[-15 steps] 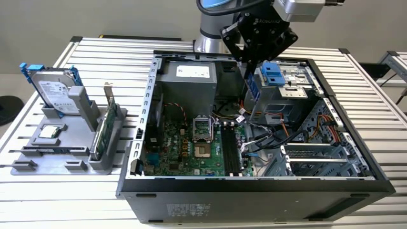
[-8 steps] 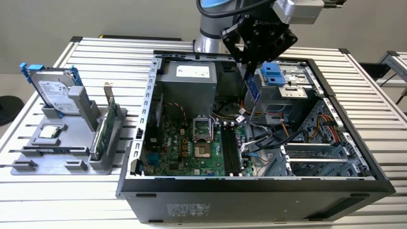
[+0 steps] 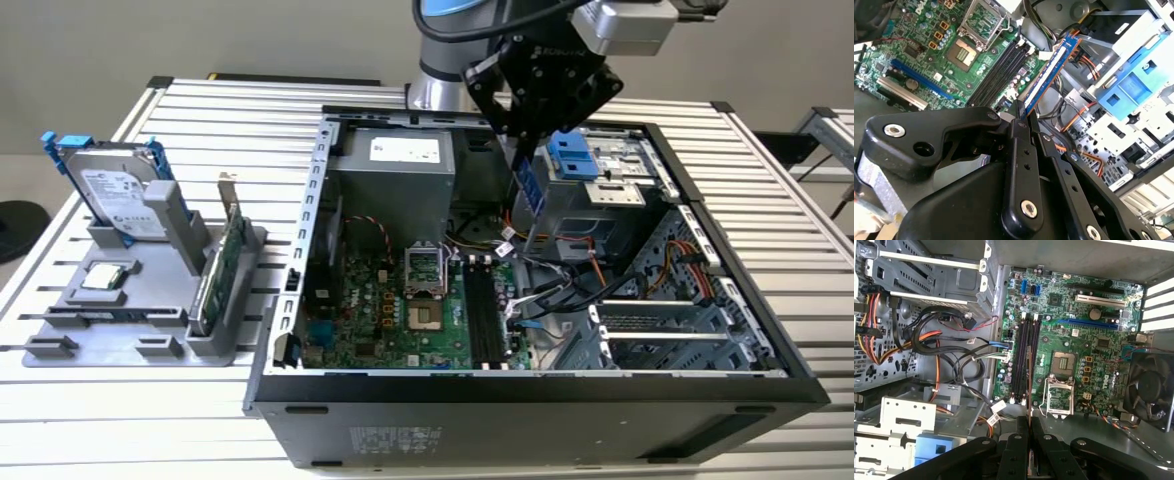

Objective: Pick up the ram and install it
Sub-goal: 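Insert the ram into the slot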

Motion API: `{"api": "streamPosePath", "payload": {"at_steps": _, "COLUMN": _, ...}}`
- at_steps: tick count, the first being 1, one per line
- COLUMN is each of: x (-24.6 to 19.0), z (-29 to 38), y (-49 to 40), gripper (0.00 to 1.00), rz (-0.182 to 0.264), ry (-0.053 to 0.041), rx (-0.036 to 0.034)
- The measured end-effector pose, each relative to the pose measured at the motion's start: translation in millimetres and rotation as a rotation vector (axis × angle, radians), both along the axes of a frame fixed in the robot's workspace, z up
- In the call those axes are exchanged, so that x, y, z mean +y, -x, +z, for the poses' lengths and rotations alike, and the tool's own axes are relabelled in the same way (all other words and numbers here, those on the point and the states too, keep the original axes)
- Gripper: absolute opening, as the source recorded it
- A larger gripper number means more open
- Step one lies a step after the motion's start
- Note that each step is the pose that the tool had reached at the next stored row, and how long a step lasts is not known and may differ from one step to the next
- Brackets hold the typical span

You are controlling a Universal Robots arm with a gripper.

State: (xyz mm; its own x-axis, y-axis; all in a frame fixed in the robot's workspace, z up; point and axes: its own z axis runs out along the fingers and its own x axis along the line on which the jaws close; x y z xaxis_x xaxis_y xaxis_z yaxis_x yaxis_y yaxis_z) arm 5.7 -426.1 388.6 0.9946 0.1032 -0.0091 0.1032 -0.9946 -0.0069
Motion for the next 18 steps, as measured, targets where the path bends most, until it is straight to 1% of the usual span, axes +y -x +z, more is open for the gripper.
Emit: {"api": "streamPosePath", "payload": {"at_steps": 18, "x": -0.4, "z": -5.8, "y": -2.3, "gripper": 0.0, "rz": 0.0, "ry": 0.0001, "rx": 0.0}}
